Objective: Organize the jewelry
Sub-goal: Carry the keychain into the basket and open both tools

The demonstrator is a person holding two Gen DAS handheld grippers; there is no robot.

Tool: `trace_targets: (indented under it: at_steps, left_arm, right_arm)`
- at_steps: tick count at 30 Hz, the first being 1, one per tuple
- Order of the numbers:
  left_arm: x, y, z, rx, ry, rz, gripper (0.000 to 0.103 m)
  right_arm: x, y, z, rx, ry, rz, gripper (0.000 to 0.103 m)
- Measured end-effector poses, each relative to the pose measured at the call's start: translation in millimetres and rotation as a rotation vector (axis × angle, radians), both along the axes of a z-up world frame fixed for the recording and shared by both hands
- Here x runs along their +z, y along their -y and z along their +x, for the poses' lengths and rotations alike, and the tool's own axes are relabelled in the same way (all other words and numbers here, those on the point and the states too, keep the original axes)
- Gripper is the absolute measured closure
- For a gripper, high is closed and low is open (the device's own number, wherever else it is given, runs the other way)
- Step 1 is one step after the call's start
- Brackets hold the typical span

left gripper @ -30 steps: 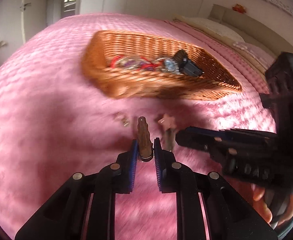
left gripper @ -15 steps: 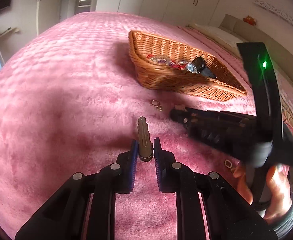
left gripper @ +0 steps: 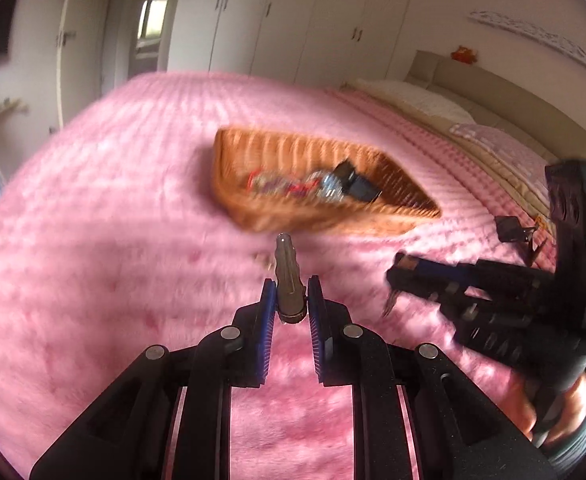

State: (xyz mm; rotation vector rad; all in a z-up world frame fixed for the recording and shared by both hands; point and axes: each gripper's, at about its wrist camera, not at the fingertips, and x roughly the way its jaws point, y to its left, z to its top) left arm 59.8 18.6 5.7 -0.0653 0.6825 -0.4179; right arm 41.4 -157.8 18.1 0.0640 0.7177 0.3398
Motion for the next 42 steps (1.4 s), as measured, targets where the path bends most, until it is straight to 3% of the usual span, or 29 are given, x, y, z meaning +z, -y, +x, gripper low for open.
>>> trace_targets:
  at_steps: [6,11,14,18,22,26,30,33,34,35,37,42]
  left_arm:
    - [53,6,14,0.014,0.111,-0.032,0.088]
    - [70,21,64,0.007,0.126,-0.071,0.088]
    - [60,29,99,0.009,0.098,-0.093,0.088]
    - [31,41,143,0.027,0.055,-0.037,0.088]
    - [11,44,164,0.023,0.034,-0.004,0.088]
    - [-8,33,176,0.012,-0.024,-0.041,0.088]
    - [-17,28,178,0.012,-0.053,-0.055,0.088]
    - [-15,28,174,-0.003,-0.052,-0.061,0.087]
    - [-14,28,172,-0.002,-0.051,-0.066,0.083]
    - [-13,27,170,-0.001,-0.048,-0.076,0.07]
    - [-10,26,166,-0.003,-0.034,-0.086,0.066]
    - [5,22,151,0.005,-0.012,-0.098,0.066]
  right_arm:
    - [53,54,33,-0.116,0.118,0.012,0.082]
    - [54,76,93,-0.157,0.065,0.066,0.082]
    - [44,70,124,-0.133,0.03,0.084,0.082]
    - [31,42,159,-0.092,0.007,0.029,0.082]
    - [9,18,194,-0.078,-0.047,-0.028,0.082]
    - [-10,5,214,-0.069,-0.119,-0.071,0.082]
    - [-18,-2,221,-0.062,-0.144,-0.087,0.082]
    - [-17,2,221,-0.056,-0.158,-0.033,0.078]
    - [-15,3,219,-0.058,-0.151,-0.025,0.073]
    - [-12,5,216,-0.064,-0.137,-0.021,0.066]
    - [-6,8,208,-0.068,-0.115,-0.022,0.054]
    - [10,17,177,-0.065,-0.078,-0.016,0.054]
